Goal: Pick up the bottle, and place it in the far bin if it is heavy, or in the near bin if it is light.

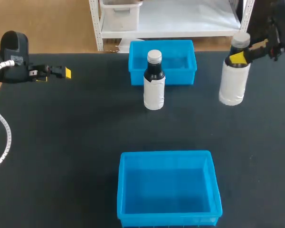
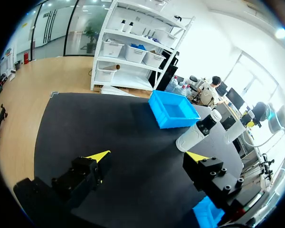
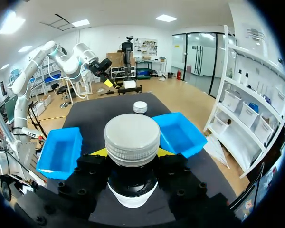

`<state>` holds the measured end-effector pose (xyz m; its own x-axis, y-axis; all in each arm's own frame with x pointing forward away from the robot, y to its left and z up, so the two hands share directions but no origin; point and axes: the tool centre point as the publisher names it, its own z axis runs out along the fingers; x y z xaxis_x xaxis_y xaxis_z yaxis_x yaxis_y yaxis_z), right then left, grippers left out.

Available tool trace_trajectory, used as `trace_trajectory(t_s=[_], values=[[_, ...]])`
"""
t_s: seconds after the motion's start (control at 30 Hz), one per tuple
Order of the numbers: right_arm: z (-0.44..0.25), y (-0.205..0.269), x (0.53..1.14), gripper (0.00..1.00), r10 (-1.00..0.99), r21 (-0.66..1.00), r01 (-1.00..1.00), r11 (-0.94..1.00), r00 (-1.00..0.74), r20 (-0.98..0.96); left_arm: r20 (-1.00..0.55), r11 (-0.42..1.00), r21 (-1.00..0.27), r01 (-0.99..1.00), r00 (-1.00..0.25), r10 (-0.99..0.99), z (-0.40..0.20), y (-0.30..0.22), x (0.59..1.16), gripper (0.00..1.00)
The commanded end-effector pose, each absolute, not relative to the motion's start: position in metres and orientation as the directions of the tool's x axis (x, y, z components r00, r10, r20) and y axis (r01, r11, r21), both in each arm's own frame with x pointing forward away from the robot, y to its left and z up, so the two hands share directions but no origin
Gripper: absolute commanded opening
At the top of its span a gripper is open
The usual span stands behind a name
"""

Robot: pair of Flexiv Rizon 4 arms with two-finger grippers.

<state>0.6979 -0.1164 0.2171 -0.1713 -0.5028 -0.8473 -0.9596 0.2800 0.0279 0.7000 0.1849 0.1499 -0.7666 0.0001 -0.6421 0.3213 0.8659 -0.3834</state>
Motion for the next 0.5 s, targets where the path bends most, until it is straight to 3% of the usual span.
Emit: trace_trajectory(t_s=[0.03, 0.5], values=[[0.223, -0.122, 0.724, 0.0, -0.506, 0.031, -0.959, 0.281, -0.175, -0.845, -0.642, 0.866, -0.383, 0.321, -0.767, 0.0, 0.15, 0.185, 0.7, 1.0], [0.253, -0.105, 0.811, 0.0, -0.518, -0.033, -0.968, 0.247, -0.104, -0.849, -0.642, 0.866, -0.383, 0.321, -0.767, 0.0, 0.15, 0.185, 0.7, 1.0]])
